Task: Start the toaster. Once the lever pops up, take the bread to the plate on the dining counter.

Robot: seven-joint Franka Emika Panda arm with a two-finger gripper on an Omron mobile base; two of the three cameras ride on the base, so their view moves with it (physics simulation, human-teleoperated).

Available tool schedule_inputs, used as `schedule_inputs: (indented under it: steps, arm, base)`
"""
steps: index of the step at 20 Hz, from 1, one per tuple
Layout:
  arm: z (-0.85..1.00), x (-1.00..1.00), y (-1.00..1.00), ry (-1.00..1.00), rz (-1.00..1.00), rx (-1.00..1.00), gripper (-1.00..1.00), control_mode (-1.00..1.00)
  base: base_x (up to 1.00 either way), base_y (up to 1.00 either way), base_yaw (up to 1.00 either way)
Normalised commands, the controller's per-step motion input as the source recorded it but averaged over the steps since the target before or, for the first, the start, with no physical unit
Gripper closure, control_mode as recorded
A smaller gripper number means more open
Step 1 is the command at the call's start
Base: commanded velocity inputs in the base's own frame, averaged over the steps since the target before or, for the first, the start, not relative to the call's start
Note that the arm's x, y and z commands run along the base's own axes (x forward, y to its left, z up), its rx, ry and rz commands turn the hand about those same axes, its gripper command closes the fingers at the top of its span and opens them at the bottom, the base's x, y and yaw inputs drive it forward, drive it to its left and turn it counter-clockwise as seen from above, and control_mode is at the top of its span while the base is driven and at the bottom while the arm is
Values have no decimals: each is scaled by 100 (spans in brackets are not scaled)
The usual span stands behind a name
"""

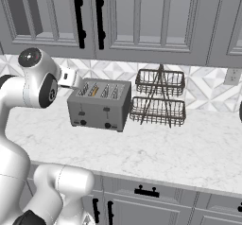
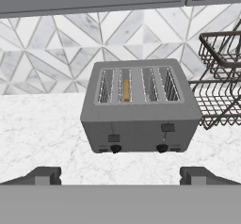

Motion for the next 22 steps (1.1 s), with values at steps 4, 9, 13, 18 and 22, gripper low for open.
schedule_inputs:
  steps: [4,9,13,18,22]
  arm:
    - [0,0,0,0,0,0,-100,-100]
    - [0,0,0,0,0,0,-100,-100]
    - [0,0,0,0,0,0,-100,-100]
    - [0,0,0,0,0,0,-100,-100]
    - [0,0,0,0,0,0,-100,-100]
  base:
    - [0,0,0]
    - [0,0,0]
    - [0,0,0]
    - [0,0,0]
    - [0,0,0]
